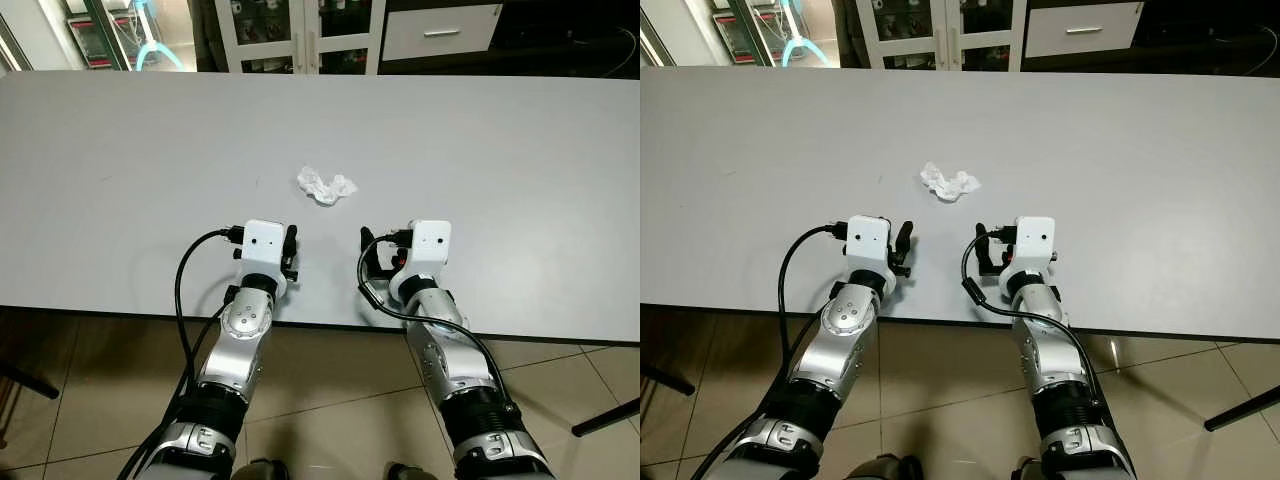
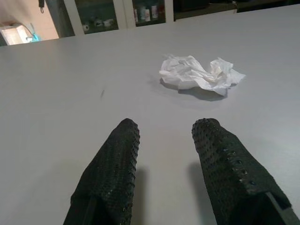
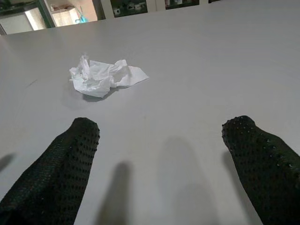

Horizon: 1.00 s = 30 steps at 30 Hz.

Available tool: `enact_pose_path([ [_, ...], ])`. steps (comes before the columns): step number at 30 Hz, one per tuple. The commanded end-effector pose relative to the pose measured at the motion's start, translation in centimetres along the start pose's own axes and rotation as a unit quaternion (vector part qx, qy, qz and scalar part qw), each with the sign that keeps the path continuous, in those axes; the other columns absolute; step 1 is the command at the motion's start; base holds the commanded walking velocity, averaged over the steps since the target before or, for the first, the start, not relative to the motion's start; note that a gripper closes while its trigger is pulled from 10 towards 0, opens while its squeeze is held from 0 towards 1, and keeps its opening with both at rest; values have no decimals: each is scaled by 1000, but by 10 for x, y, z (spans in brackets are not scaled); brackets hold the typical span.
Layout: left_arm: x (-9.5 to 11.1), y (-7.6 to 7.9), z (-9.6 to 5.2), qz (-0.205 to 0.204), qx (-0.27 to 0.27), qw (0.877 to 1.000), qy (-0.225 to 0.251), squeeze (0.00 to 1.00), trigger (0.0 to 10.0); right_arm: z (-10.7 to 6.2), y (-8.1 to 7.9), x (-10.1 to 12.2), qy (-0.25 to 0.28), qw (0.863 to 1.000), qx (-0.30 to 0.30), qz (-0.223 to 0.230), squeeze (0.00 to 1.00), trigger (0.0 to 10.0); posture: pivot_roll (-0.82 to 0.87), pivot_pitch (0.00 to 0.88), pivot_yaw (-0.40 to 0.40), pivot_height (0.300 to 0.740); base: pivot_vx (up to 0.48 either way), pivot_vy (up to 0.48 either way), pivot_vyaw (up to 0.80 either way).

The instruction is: Picking trash to rubbish bin

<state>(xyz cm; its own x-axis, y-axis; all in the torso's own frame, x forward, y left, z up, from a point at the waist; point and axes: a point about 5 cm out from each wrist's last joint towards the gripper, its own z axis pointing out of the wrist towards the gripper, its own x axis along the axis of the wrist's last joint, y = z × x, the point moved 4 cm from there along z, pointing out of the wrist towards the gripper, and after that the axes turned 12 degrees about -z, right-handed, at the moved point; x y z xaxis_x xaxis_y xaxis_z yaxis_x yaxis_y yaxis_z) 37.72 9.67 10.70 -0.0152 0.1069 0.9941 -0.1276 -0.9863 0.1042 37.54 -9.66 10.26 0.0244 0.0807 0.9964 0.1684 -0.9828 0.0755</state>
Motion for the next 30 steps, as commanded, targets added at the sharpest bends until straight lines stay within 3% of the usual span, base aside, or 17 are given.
enact_pose_path([
  [1,-4,1,-2,-1,-6,1000,-9,0,10000,-2,0,-3,-6,1000,-1,3,0,10000,-57,132,50,740,0,0,0],
  [4,-4,1,-2,-4,-9,1000,-9,0,10000,-2,0,-3,-6,1000,0,3,0,10000,-58,132,50,740,0,0,0],
  [19,-4,1,-3,0,-11,1000,-9,0,10000,-2,-1,-4,-7,1000,1,4,0,10000,-60,125,53,740,463,0,0],
  [30,-2,2,-2,-3,-11,1000,-4,0,10000,-2,-1,-3,-7,1000,1,4,0,10000,-58,128,53,740,0,0,0],
])
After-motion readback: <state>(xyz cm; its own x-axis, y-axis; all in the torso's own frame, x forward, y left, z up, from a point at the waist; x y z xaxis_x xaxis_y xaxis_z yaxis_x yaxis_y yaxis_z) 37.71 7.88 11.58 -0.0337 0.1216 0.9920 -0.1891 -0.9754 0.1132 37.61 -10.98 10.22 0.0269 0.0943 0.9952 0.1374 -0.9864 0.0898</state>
